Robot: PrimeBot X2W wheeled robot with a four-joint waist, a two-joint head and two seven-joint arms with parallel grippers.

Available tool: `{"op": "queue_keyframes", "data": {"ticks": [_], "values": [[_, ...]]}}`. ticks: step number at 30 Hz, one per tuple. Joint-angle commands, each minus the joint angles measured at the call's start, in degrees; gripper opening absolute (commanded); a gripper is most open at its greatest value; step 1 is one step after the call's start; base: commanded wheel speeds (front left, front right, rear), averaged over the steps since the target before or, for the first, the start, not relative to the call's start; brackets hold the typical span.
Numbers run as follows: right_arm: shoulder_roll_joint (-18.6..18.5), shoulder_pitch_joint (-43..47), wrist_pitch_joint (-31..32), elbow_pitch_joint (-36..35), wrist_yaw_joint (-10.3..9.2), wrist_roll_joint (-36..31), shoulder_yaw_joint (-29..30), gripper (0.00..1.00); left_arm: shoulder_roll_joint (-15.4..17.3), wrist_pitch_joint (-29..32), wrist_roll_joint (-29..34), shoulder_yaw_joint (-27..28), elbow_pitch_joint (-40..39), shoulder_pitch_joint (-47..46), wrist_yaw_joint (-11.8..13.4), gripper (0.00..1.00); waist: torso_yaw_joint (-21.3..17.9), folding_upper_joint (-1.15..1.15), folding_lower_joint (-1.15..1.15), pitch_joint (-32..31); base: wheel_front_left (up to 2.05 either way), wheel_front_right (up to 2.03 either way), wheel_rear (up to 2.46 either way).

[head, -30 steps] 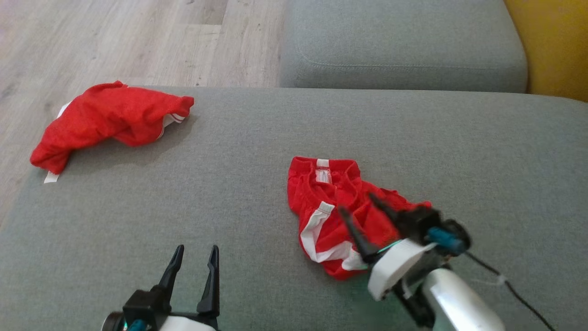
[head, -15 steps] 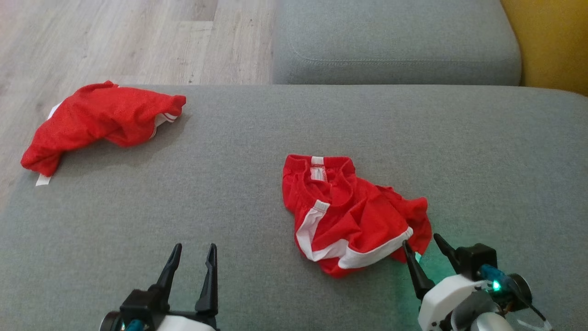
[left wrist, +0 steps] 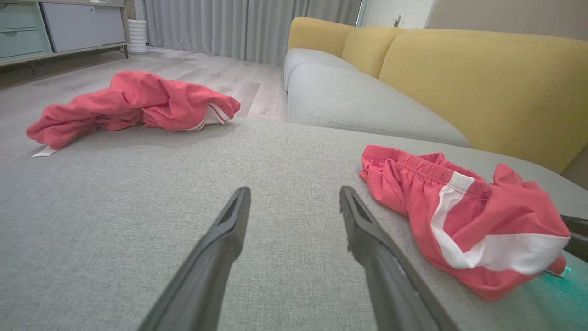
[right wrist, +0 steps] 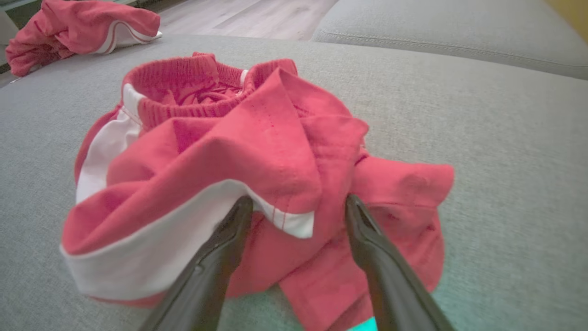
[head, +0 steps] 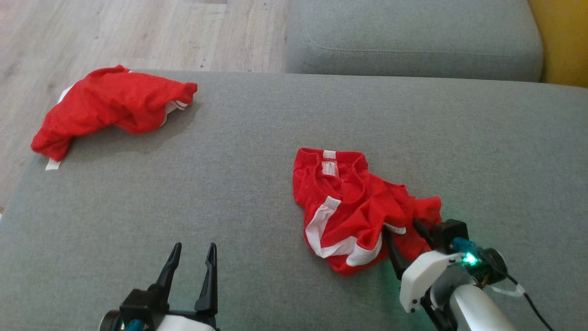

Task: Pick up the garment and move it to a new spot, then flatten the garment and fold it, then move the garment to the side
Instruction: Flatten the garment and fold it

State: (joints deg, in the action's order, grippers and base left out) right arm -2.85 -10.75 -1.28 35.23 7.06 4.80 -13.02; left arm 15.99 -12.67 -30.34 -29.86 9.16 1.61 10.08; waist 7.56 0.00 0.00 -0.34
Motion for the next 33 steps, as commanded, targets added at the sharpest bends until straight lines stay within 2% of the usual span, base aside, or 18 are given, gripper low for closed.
{"op": "queue_keyframes", "data": {"ticks": [1,2,3,4,5,6,11,15,17,21,22,23,25,33], "values": [[-0.03,-2.84,-0.62,-0.35,0.43,0.65,-2.02,1.00,1.06,-0.27,-0.34,1.59,-1.51,-2.82,0.30,1.00,0.24,0.00,0.00,0.08,0.00,0.00,0.00],[-0.03,-3.41,-0.78,0.39,0.43,0.91,-2.47,0.82,1.06,-0.28,-0.36,1.58,-1.47,-2.87,0.30,1.00,0.36,0.00,0.00,0.11,0.00,0.00,0.00],[-0.03,-3.89,-1.02,1.05,0.43,1.20,-2.91,0.49,1.05,-0.29,-0.37,1.55,-1.44,-2.93,0.32,1.00,0.47,0.00,0.00,0.14,0.00,0.00,0.00],[-0.03,-4.26,-1.25,1.62,0.43,1.49,-3.26,0.29,1.04,-0.30,-0.38,1.52,-1.42,-2.98,0.35,1.00,0.56,0.00,0.00,0.14,0.00,0.00,0.00],[-0.03,-4.52,-1.54,1.97,0.43,1.88,-3.60,0.17,1.03,-0.31,-0.40,1.50,-1.39,-3.00,0.38,1.00,0.61,0.00,0.00,0.10,0.00,0.00,0.00],[-0.03,-4.68,-1.98,2.17,0.43,2.25,-3.74,0.00,1.02,-0.33,-0.43,1.50,-1.37,-2.99,0.43,1.00,0.61,0.00,0.00,0.06,0.00,0.00,0.00],[-0.03,-3.97,-4.39,1.65,0.43,2.55,-0.90,0.00,1.00,-0.49,-0.71,1.68,-1.33,-2.55,0.79,1.00,-0.03,0.00,0.00,-0.38,0.00,0.00,0.00],[-0.03,-1.95,-4.74,-0.35,0.43,0.68,4.37,0.00,0.90,-0.70,-0.92,1.75,-1.46,-2.10,0.94,1.00,-1.08,0.00,0.00,-0.75,0.00,0.00,0.00],[-0.03,0.36,-3.94,-2.06,0.43,-0.76,8.93,0.00,0.84,-0.84,-1.05,1.77,-1.43,-1.92,0.96,1.00,-1.72,0.00,0.00,-0.92,0.00,0.00,0.00],[-0.03,3.07,-2.51,-3.11,0.43,-1.84,12.65,0.00,0.70,-0.95,-1.14,1.57,-1.21,-1.95,0.80,1.00,-2.26,0.00,0.00,-0.91,0.00,0.00,0.00],[-0.03,3.52,-2.28,-3.07,0.43,-1.82,13.31,0.06,0.68,-0.98,-1.16,1.54,-1.16,-1.98,0.78,1.00,-2.37,0.00,0.00,-0.92,0.00,0.00,0.00],[-0.03,3.87,-1.98,-2.86,0.43,-2.00,13.98,0.26,0.68,-1.00,-1.18,1.51,-1.10,-2.00,0.75,1.00,-2.47,0.00,0.00,-0.94,0.00,0.00,0.00],[-0.03,4.32,-1.53,-2.30,0.43,-3.03,15.16,1.00,0.71,-1.03,-1.22,1.46,-0.94,-2.05,0.69,1.00,-2.62,0.00,0.00,-1.01,0.00,0.00,0.00],[-0.03,5.43,-3.42,-3.49,0.43,-2.76,15.94,1.00,0.87,-1.14,-1.32,1.14,-0.43,-1.68,0.69,1.00,-2.82,0.00,0.00,-2.14,0.00,0.00,0.00]]}}
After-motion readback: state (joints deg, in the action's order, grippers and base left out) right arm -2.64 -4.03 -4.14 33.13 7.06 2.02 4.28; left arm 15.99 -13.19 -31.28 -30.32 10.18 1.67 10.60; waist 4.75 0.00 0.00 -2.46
